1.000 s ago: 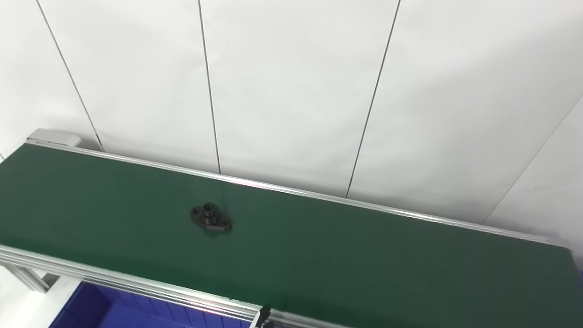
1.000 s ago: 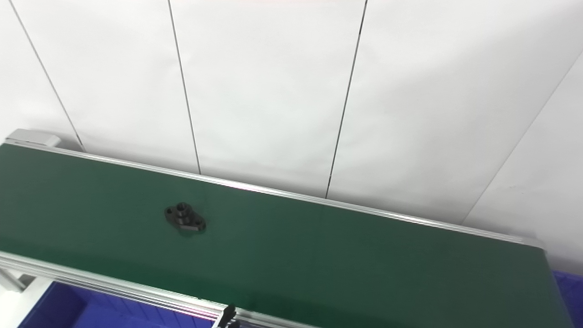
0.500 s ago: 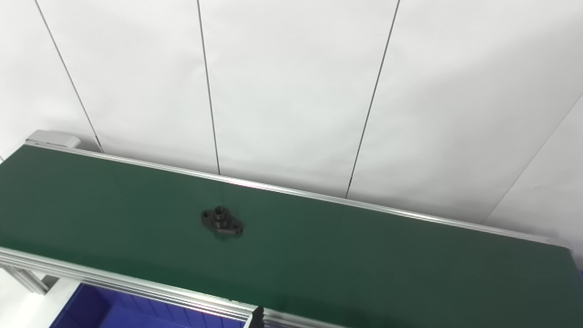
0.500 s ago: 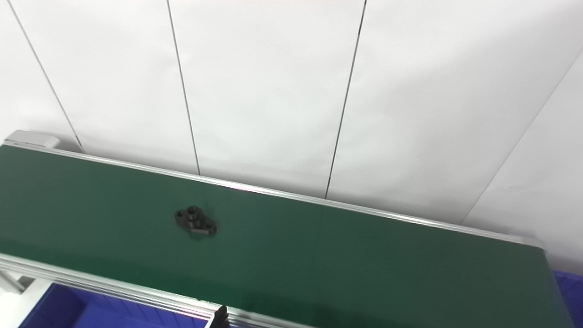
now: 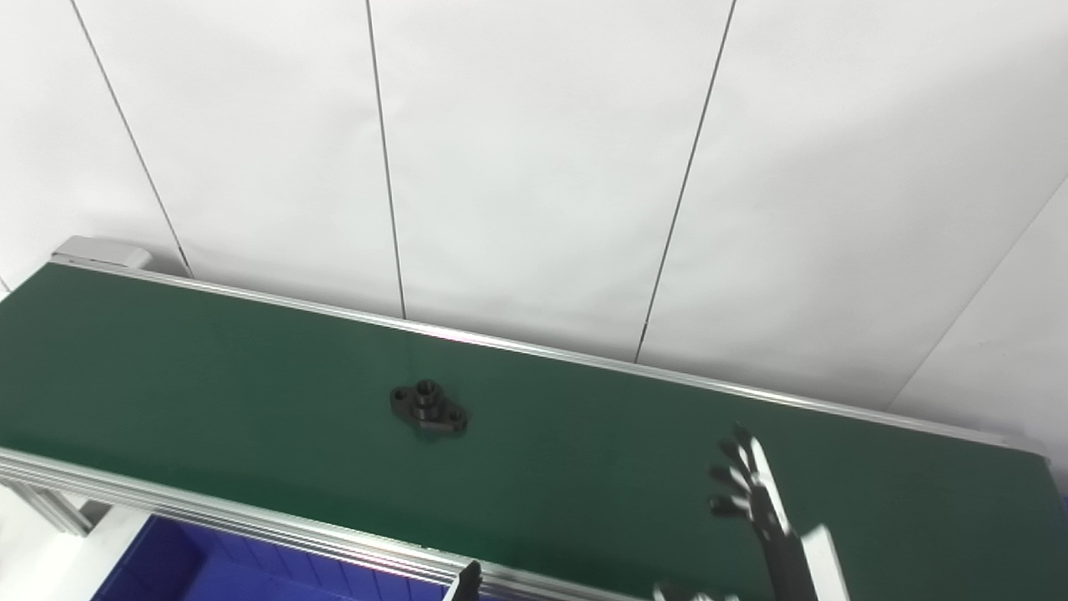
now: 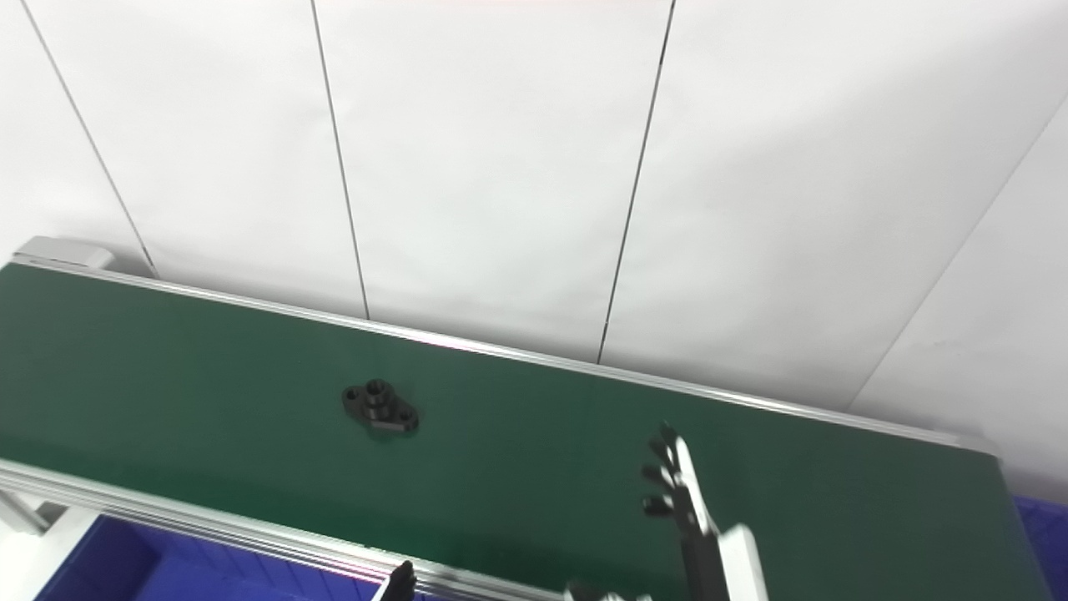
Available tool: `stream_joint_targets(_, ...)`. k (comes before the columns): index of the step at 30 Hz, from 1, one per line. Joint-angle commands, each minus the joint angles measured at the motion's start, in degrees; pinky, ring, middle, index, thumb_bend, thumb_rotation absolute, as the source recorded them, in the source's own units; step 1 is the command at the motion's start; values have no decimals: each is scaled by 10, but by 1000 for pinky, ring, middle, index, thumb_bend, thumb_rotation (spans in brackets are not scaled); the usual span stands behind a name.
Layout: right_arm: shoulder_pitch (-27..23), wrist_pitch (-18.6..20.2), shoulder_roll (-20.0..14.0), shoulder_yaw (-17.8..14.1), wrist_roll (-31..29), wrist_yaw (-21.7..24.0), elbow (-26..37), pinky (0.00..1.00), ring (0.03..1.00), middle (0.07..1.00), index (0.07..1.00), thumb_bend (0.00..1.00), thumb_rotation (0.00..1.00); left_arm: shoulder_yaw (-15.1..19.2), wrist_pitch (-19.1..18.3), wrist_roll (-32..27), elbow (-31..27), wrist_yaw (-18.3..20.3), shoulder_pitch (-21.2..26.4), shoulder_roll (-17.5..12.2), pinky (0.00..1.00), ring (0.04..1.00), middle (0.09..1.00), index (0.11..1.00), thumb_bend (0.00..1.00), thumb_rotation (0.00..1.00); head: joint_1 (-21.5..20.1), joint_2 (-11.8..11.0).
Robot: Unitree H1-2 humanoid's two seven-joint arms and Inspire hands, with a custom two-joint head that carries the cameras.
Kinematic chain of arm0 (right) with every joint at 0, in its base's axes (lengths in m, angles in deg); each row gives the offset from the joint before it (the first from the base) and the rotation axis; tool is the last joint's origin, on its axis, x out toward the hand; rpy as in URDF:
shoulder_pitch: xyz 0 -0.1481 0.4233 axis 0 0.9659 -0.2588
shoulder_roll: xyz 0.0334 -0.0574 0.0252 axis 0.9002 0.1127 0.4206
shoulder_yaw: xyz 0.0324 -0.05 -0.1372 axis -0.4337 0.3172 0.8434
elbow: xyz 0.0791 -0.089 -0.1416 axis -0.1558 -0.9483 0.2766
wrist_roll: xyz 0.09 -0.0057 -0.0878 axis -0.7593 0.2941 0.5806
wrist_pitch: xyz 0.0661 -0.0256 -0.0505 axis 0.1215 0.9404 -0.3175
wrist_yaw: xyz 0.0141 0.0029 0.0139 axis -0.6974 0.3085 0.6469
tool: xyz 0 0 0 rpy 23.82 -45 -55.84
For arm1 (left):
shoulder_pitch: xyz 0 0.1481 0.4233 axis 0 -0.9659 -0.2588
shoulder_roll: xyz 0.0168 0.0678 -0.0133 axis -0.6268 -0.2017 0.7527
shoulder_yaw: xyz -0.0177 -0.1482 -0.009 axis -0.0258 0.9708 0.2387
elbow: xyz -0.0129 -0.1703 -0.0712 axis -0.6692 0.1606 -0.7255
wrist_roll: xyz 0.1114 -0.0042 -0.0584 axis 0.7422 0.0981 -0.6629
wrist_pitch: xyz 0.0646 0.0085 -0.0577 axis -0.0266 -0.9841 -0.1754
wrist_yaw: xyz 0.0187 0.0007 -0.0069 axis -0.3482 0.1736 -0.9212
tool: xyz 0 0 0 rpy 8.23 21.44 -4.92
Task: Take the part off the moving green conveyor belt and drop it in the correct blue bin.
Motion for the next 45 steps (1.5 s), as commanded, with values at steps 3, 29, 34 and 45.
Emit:
stream_joint_targets(3, -45, 39, 2, 4, 34, 1, -5, 663, 813, 908, 985, 904, 765, 0, 16, -6, -17, 5, -5, 7, 966, 1000, 1000, 1000, 691, 960, 2, 4)
stream_joint_targets(29, -332, 195, 3, 134, 252, 14, -254, 726, 828, 875, 928, 974, 693, -9, 15, -8, -17, 13, -5, 26, 968, 1000, 1000, 1000, 591, 951, 22, 10)
stream_joint_targets(34, -361, 204, 10, 168, 283, -3, -310, 671, 781, 841, 907, 985, 679, -15, 12, -5, -22, 13, -11, 30, 960, 1000, 1000, 1000, 593, 955, 27, 13)
stream_joint_targets(45, -405, 229, 32, 208, 300, -12, -393, 485, 627, 773, 877, 976, 680, -25, 7, 2, -32, 11, -25, 39, 947, 999, 1000, 1000, 612, 950, 39, 24)
